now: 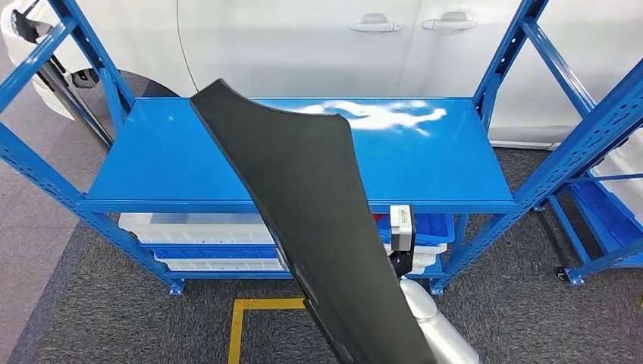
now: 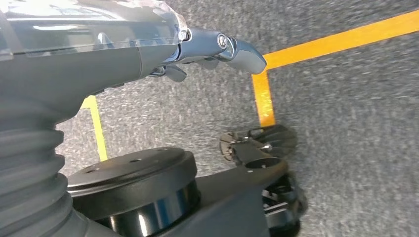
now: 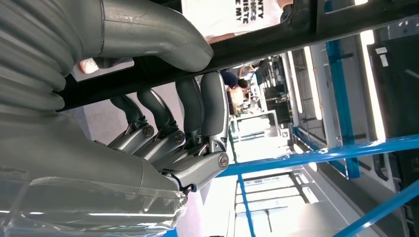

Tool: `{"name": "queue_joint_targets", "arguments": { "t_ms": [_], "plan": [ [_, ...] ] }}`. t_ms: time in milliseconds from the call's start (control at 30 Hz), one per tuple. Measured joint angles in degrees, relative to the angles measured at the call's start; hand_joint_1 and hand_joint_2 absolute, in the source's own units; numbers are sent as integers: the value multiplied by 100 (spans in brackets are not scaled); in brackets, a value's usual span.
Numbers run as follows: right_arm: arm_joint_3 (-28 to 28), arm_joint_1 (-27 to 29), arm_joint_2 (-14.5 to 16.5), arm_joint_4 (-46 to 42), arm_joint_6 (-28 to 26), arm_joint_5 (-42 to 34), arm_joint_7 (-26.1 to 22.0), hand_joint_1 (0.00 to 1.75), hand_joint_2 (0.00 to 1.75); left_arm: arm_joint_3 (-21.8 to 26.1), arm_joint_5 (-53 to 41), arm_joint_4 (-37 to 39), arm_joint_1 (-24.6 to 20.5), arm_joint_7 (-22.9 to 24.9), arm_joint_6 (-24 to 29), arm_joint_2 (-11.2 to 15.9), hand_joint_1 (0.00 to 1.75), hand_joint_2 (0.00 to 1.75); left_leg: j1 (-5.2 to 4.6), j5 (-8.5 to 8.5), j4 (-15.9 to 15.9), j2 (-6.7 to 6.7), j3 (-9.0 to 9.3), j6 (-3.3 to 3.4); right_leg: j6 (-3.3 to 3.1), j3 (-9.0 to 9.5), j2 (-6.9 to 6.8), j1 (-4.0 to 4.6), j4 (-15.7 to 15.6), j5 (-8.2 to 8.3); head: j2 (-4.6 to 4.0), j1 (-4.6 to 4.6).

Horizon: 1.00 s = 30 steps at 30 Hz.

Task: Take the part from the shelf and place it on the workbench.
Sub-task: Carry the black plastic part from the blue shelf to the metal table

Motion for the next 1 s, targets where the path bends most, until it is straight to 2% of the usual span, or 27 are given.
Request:
{"name": "queue_joint_targets", "arguments": {
  "t_ms": [33,67,133,167,200,267,300,333,367,433,467,500,533,567,600,633,667,700,767,800,833,867,933,967,1000],
  "plan": [
    [0,-3,0,0,1,-4,4,164,175,0,8,1,2,-2,0,-2,0,175,3,24,40,0,-73,-11,4,147,-1,-3,-128,108,0,0],
    [0,-9,0,0,1,-8,8,164,175,0,15,1,2,-3,0,-4,0,175,7,41,90,-1,-140,-24,3,390,-3,-8,-447,255,0,0],
    [0,-30,1,-1,2,-13,15,164,175,0,20,1,0,-3,0,-9,0,175,4,61,196,-4,-258,-64,-33,855,-1,1,-1163,390,0,-1],
    [0,-38,1,-2,1,-16,20,164,175,0,20,0,0,-3,1,-10,0,175,-1,75,236,-5,-295,-92,-63,967,2,12,-1369,397,0,-1],
    [0,-44,1,-2,1,-21,26,164,175,0,22,1,1,-2,1,-10,0,175,-7,97,259,-6,-324,-127,-100,987,7,26,-1445,380,0,-1],
    [0,-50,2,-2,3,-34,36,164,175,0,28,1,6,-3,2,-9,0,175,-6,141,272,-11,-355,-202,-184,937,5,32,-1458,444,0,0],
    [0,-56,2,-2,4,-39,38,164,175,0,33,2,9,-3,4,-9,0,175,1,103,306,-14,-384,-238,-230,906,-2,25,-1465,483,0,0],
    [0,-62,3,-2,5,-45,39,164,175,0,36,2,13,-4,6,-8,0,175,11,-23,420,-17,-436,-273,-272,870,-11,16,-1477,528,0,0],
    [0,-67,4,-1,6,-51,40,164,175,0,38,2,16,-5,9,-8,0,175,24,-238,651,-18,-523,-307,-304,823,-19,8,-1485,575,0,0],
    [0,-67,5,-1,7,-65,40,164,175,0,41,2,20,-10,10,-8,0,175,45,-739,1358,-18,-751,-367,-332,706,-24,14,-1482,665,0,0],
    [0,-63,4,-1,7,-70,41,164,175,0,43,2,23,-14,9,-8,0,175,52,-885,1673,-17,-826,-384,-332,644,-26,18,-1480,710,0,0],
    [0,-61,4,-1,7,-75,42,164,175,0,44,2,26,-17,9,-8,0,175,55,-909,1831,-18,-822,-390,-330,584,-27,22,-1477,755,0,-1],
    [0,-58,4,-1,7,-81,42,164,175,0,46,2,29,-19,9,-8,0,175,55,-823,1784,-18,-714,-384,-325,527,-26,25,-1476,799,0,-1],
    [0,-57,4,-1,7,-86,43,164,175,0,49,2,31,-19,13,-8,0,175,54,-667,1511,-19,-489,-361,-317,479,-24,30,-1475,841,0,-2],
    [0,-57,4,-1,7,-91,43,164,175,0,53,1,31,-20,19,-8,0,175,49,-529,1094,-21,-193,-323,-307,442,-21,33,-1475,880,0,-2],
    [0,-57,4,-2,7,-95,42,164,175,0,60,1,27,-22,26,-7,0,175,35,-458,650,-22,98,-282,-287,413,-18,41,-1475,917,0,-1],
    [0,-54,3,-2,7,-98,41,164,175,0,67,1,25,-32,32,-7,0,175,17,-425,318,-24,306,-245,-258,400,-18,42,-1484,955,0,-1],
    [0,-45,3,-3,7,-103,39,164,175,0,73,2,28,-43,35,-7,0,175,-5,-436,125,-25,413,-212,-224,397,-20,35,-1495,991,0,-1],
    [0,-3,0,-9,9,-110,37,164,175,1,85,7,51,-67,34,-9,0,175,-28,-383,34,-25,404,-159,-142,403,-23,28,-1543,1074,0,-1],
    [0,26,-5,-13,9,-113,35,164,175,1,89,10,64,-74,32,-13,0,175,-20,-322,-16,-14,388,-121,-107,386,-19,27,-1539,1062,0,0],
    [0,52,-11,-18,7,-114,36,164,175,2,93,14,73,-79,29,-16,0,175,-5,-248,-62,-2,358,-80,-80,342,-13,30,-1466,964,0,0],
    [-1,73,-20,-21,2,-114,36,164,175,2,96,16,78,-84,27,-23,0,175,9,-171,-106,11,316,-45,-57,266,-7,31,-1288,776,0,0],
    [-5,124,-43,-23,-7,-109,36,164,175,2,97,21,85,-96,22,-36,0,175,7,-61,-114,25,194,-4,-29,42,-1,14,-606,250,0,0],
    [-9,165,-58,-22,-10,-100,35,164,175,3,97,23,92,-104,18,-41,0,175,2,-19,-101,26,123,-3,-11,-46,-1,8,-250,80,0,0],
    [-14,212,-74,-23,-10,-90,34,164,175,3,97,26,99,-112,11,-43,0,175,0,20,-80,27,50,-5,5,-70,-2,4,-17,29,0,0]
  ]
}}
